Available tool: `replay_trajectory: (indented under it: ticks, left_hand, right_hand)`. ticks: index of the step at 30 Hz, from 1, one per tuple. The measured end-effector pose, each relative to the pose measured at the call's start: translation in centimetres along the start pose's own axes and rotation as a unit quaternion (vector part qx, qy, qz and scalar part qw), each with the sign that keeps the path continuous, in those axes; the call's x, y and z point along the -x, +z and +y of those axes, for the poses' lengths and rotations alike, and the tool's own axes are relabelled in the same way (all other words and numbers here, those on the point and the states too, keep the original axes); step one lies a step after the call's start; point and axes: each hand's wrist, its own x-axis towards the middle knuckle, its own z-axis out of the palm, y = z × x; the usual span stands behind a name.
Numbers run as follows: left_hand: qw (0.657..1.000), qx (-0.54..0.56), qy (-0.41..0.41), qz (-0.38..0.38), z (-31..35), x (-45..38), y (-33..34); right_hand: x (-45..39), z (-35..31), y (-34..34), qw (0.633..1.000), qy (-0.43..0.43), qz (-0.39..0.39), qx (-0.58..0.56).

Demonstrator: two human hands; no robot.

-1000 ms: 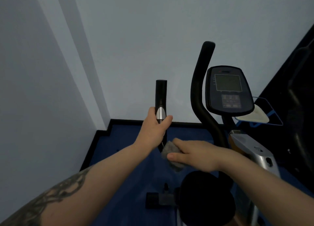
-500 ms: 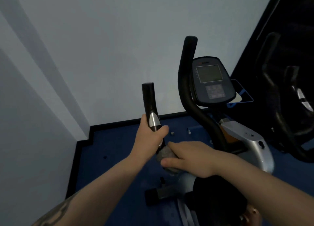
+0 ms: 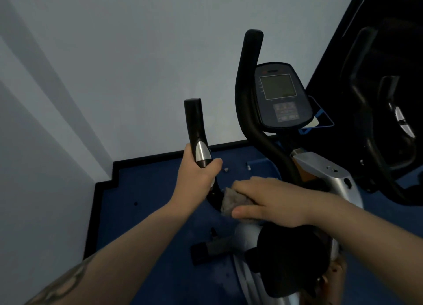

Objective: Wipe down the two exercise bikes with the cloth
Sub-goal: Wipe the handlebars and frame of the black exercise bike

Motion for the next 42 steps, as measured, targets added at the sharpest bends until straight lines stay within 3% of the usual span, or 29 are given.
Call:
replay_trajectory:
  ticks: [5,10,12,14,16,19,22,24,28,31,35,37,42]
  left_hand:
    - [0.999,-0.013,0.019,0.032,0.0,0.0,0.2]
    - [0.997,-0.056,0.016,0.059,0.3,0.4,0.4]
    - [0.992,-0.08,0.018,0.099,0.4,0.8,0.5]
    - [0.975,-0.131,0.066,0.164,1.0,1.5,0.7]
    - [0.941,-0.204,0.169,0.212,1.5,2.0,1.0]
    - [0.896,-0.287,0.289,0.174,1.8,2.8,2.0]
    - [0.9,-0.298,0.298,0.11,1.9,3.5,3.3]
    - [0.901,-0.3,0.294,0.109,1.8,3.6,3.7]
    - [0.917,-0.247,0.282,0.134,2.4,3.5,4.0]
    - [0.931,-0.202,0.267,0.146,3.9,3.1,5.0]
    - [0.949,-0.18,0.237,0.104,4.3,2.3,7.1]
    - [0.963,-0.152,0.204,0.087,3.7,2.4,7.7]
    - [0.961,-0.177,0.195,0.083,2.3,2.5,7.5]
  right_hand:
    - [-2.2,-1.5,-0.5,0.996,0.036,-0.077,0.015]
    - [-1.1,-1.2,0.5,0.999,-0.001,0.011,0.032]
    - [-0.1,-0.4,-0.3,1.0,-0.019,-0.021,0.01]
    - [0.6,0.1,-1.1,0.998,-0.018,-0.054,0.025]
    - [0.9,0.6,-1.6,0.993,-0.01,-0.065,0.102]
    - [1.1,1.1,-1.5,0.983,-0.009,-0.058,0.172]
    - [1.5,1.2,-1.4,0.979,-0.035,-0.002,0.2]
    - [2.1,1.4,-0.8,0.98,-0.061,0.069,0.179]
    - [3.9,1.9,-0.1,0.969,-0.095,0.229,0.018]
    - [5.8,2.2,-1.4,0.934,-0.07,0.342,-0.081]
    - [7.2,3.7,-3.0,0.849,0.04,0.527,-0.01]
    - [5.8,3.8,-2.9,0.836,0.102,0.539,-0.02]
    - [2.4,3.6,0.4,0.902,0.11,0.388,-0.154]
